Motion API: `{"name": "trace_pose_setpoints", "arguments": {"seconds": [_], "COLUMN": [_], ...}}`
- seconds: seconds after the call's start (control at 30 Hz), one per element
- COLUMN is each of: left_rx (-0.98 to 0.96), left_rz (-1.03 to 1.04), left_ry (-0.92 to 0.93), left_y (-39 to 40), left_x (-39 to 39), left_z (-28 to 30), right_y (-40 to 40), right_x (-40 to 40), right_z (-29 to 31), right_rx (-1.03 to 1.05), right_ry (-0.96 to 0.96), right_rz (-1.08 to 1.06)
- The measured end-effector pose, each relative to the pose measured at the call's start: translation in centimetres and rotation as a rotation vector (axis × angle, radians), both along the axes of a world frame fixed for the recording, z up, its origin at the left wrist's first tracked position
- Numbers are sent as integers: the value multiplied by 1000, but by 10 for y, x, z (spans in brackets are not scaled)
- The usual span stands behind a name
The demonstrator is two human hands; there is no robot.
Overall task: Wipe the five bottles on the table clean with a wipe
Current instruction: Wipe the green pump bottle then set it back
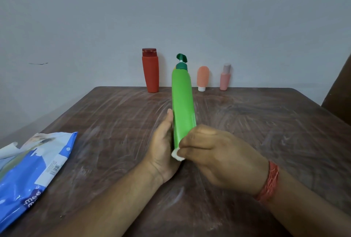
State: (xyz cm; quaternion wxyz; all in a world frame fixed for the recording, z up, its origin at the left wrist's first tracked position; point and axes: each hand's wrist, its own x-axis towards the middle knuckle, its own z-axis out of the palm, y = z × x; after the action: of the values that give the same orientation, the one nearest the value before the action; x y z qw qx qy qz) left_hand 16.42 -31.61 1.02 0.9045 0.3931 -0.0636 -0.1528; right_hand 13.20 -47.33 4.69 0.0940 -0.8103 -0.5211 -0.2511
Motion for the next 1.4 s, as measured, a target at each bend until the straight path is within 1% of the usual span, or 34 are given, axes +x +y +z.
{"name": "trace_pose_setpoints", "arguments": {"seconds": [0.07, 0.2, 0.37, 0.47, 0.63, 0.7, 0.77, 0.87, 0.97, 1.03, 1.23, 1.33, 1.4], "left_rx": [12, 5, 26, 23, 7, -11, -44, -105, -78, -75, -92, -95, -72], "left_rz": [26, 30, 78, 99, 58, 104, 141, 125, 75, 82, 145, 117, 80], "left_ry": [-2, -10, -4, 25, 93, 87, 75, 95, 113, 107, 85, 73, 52], "left_y": [1, -1, 3, 4, 4, 6, 7, 9, 10, 12, 16, 15, 12], "left_x": [1, -2, -2, 0, 0, 2, 4, 5, 4, 5, 10, 10, 8], "left_z": [-1, -2, -3, -4, -3, -2, -2, -2, -2, -2, -3, -4, -6], "right_y": [-2, -6, -5, -4, 6, 0, -8, -7, 1, 2, -4, -5, -7], "right_x": [0, 3, 0, 3, 4, 6, 8, 6, 5, 6, 11, 13, 14], "right_z": [0, 2, -1, -2, -7, -5, -3, -5, -8, -8, -12, -14, -14], "right_rx": [-20, 98, 53, 76, 35, 70, 129, 188, 210, 222, 275, 284, 326], "right_ry": [-2, -25, 8, -1, -67, -58, -59, -79, -96, -83, -15, 1, 3], "right_rz": [8, -86, 20, 18, 27, 8, -57, -100, -45, -34, -114, -115, -135]}}
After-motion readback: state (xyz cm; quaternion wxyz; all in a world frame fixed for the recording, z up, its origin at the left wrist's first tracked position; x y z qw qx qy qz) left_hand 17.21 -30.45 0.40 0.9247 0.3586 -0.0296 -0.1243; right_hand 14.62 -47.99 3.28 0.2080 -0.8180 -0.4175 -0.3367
